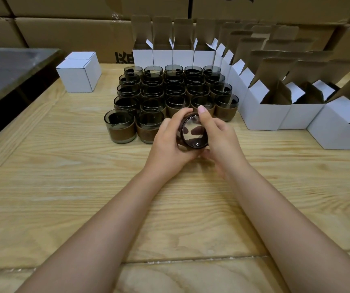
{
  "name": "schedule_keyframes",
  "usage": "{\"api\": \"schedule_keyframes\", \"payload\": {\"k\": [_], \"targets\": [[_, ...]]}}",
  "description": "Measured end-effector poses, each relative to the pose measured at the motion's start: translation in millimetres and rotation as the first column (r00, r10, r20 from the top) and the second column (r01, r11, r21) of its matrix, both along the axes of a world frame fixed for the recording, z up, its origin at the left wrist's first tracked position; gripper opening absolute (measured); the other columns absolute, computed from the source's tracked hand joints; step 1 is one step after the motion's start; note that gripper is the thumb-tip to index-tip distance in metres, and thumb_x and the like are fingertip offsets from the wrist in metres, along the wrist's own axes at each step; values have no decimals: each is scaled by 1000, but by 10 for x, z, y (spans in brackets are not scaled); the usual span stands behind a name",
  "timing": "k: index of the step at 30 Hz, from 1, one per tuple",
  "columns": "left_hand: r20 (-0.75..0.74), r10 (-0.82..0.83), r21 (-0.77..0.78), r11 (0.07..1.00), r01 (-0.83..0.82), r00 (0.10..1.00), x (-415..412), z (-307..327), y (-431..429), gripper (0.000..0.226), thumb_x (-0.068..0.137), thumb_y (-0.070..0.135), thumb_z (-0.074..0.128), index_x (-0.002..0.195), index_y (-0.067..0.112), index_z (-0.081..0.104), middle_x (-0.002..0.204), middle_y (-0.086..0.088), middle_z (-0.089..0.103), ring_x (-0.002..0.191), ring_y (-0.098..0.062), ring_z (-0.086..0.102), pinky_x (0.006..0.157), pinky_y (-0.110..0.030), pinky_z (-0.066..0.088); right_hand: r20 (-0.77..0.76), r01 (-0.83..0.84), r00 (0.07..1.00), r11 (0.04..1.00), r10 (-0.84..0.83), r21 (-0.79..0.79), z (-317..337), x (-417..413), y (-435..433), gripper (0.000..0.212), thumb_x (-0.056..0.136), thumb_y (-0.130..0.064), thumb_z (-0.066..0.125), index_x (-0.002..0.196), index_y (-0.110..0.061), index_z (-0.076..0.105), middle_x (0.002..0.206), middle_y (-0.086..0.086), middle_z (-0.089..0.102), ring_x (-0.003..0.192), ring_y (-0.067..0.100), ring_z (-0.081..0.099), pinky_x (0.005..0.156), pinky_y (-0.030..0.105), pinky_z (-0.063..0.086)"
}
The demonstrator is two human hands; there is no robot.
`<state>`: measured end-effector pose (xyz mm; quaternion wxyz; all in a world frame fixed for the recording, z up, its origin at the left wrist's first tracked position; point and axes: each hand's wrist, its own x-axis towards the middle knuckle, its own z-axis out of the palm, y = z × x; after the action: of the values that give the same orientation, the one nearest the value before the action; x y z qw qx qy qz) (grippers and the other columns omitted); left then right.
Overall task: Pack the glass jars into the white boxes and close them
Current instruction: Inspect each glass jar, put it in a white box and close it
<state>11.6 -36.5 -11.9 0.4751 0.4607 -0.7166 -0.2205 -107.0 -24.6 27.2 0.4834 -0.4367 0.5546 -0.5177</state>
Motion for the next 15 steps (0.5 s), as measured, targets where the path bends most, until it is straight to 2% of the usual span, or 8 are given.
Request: {"api": "schedule_keyframes", "payload": {"k": [5, 7, 10, 12, 15], "targets": [[15, 11, -10, 1000, -11, 1000, -6, -7, 20, 80, 63, 24, 85, 133, 33, 47, 106, 2, 54, 97, 13, 48, 79, 1, 34, 3, -54, 999, 999, 54, 0, -27, -25, -14, 40, 80, -52, 68, 99, -16, 66, 90, -1, 71, 88, 18, 71, 83, 45, 58], [10, 13, -1, 1000, -13, 1000, -6, -14, 22, 80, 63, 22, 85, 132, 35, 47, 106, 1, 55, 96, 15, 48, 78, 1, 34, -13, -97, 995, 995, 97, -15, -38, -30, -12, 43, 77, -47, 73, 105, -15, 64, 95, 0, 72, 89, 16, 71, 80, 38, 60], [-8, 22, 24, 999, -22, 1000, -4, -21, 8, 83, 61, 18, 85, 133, 35, 48, 112, 2, 57, 97, 15, 49, 80, 2, 34, -109, -150, 983, 988, 145, -44, -49, -51, -20, 53, 72, -42, 80, 113, -14, 61, 104, 3, 70, 95, 16, 69, 85, 37, 58], [-15, 21, 34, 999, -21, 1000, -5, -18, 0, 84, 59, 15, 86, 133, 33, 49, 116, 3, 59, 100, 10, 50, 83, 1, 34, -166, -177, 972, 983, 165, -59, -47, -79, -30, 58, 67, -39, 84, 113, -14, 59, 103, 2, 70, 94, 14, 69, 86, 38, 57], [-58, -3, 56, 998, 6, 998, -4, -2, 4, 84, 58, 10, 86, 131, 30, 50, 117, 6, 61, 106, -5, 56, 91, -13, 42, -241, -241, 945, 969, 221, -56, -28, -126, -36, 68, 58, -40, 88, 114, -13, 59, 102, 2, 71, 95, 16, 68, 88, 44, 56]]}}
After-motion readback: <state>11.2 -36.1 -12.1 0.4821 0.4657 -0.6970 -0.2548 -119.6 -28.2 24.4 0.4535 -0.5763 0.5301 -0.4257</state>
